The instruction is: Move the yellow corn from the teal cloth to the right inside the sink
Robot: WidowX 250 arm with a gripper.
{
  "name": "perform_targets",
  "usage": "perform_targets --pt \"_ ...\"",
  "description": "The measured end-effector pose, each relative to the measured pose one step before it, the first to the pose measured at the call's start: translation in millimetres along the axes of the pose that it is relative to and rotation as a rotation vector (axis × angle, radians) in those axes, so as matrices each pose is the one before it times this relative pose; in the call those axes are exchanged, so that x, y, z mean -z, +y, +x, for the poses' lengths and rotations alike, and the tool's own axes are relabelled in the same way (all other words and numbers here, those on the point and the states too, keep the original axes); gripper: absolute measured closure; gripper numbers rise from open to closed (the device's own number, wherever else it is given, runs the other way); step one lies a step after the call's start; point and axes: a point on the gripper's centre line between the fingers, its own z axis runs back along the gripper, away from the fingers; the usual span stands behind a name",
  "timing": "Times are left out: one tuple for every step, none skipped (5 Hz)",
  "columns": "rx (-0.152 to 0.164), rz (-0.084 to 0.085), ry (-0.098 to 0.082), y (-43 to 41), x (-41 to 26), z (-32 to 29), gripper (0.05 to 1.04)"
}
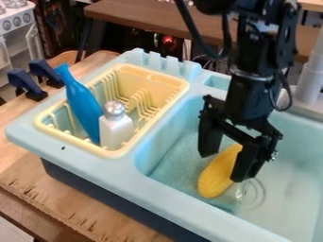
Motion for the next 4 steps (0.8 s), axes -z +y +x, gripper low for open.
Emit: perform_targets --pt "-0.0200 0.0008 0.0189 -2.31 8.69 2.26 0.108" --pt "-0.0042 -0.0021 -0.0122 -1.16 3.03 4.17 0.224" --pt "-0.0031 -0.0002 0.0077 -0.03 0.00 -1.22 0.378" --pt "0.0177 0.0033 0.0157 -1.12 -1.43 -2.18 0.379"
